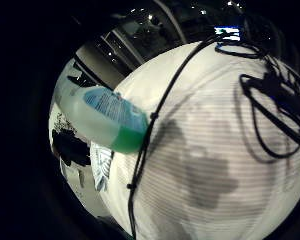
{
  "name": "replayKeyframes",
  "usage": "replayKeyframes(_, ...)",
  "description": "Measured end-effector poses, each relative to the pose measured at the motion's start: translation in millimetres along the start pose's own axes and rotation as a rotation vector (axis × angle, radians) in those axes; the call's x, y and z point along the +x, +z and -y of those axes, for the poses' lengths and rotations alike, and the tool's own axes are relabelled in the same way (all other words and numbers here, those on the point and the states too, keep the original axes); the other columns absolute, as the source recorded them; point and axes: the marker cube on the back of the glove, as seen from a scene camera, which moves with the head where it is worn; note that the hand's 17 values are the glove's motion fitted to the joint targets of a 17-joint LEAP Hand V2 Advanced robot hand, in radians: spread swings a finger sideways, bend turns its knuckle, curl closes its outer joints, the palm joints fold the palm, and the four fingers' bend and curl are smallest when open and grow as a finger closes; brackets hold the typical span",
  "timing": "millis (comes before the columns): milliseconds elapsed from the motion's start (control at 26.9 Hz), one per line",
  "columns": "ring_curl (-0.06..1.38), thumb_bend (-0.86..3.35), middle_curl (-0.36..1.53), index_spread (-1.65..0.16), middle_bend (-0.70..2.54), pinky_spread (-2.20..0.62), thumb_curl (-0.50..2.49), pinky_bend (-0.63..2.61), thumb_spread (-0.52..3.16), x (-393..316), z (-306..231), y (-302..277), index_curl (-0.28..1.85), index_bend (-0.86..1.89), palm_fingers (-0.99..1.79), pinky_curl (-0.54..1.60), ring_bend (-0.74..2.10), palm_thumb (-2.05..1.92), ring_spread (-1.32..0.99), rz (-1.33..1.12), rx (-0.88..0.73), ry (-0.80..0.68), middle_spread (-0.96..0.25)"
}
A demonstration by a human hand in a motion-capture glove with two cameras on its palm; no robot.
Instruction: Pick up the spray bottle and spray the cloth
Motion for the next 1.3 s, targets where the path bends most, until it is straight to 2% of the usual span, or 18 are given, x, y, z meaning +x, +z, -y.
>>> replayKeyframes(223, 0.24, 0.03, 0.31, -0.27, 0.38, 0.17, 0.29, 0.59, 0.94, 1.2, 15.1, 25.3, 0.1, 0.12, 0.03, 0.31, 0.43, 0.68, 0.03, 0.184, -0.015, 0.052, 0.01)
replayKeyframes(446, 0.25, 0.0, 0.32, -0.27, 0.38, 0.16, 0.3, 0.55, 0.93, -2.3, 27.8, 41.7, 0.14, 0.15, 0.18, 0.3, 0.46, 0.72, 0.0, 0.295, -0.001, 0.09, -0.01)
replayKeyframes(594, 0.26, 0.01, 0.34, -0.26, 0.43, 0.13, 0.33, 0.44, 0.91, -5.8, 33.4, 48.2, 0.19, 0.25, 0.58, 0.26, 0.52, 0.79, -0.04, 0.322, 0.032, 0.113, -0.04)
replayKeyframes(706, 0.27, 0.04, 0.37, -0.24, 0.54, 0.06, 0.36, 0.35, 0.9, -8.9, 41.0, 51.6, 0.22, 0.31, 1.05, 0.23, 0.57, 0.87, -0.08, 0.339, 0.042, 0.133, -0.05)
replayKeyframes(892, 0.32, 0.03, 0.41, -0.22, 0.56, -0.05, 0.42, 0.37, 0.75, -18.9, 52.2, 59.4, 0.32, 0.35, 1.21, 0.28, 0.52, 0.95, -0.1, 0.374, 0.027, 0.147, -0.06)
replayKeyframes(1115, 0.37, 0.0, 0.45, -0.21, 0.62, -0.14, 0.5, 0.34, 0.55, -45.9, 67.0, 66.6, 0.39, 0.42, 1.37, 0.31, 0.54, 0.99, -0.13, 0.287, -0.122, 0.113, -0.06)
replayKeyframes(1300, 0.39, -0.03, 0.47, -0.21, 0.63, -0.21, 0.54, 0.35, 0.41, -92.3, 84.5, 63.4, 0.44, 0.49, 1.42, 0.34, 0.56, 0.98, -0.15, 0.033, -0.357, 0.001, -0.06)
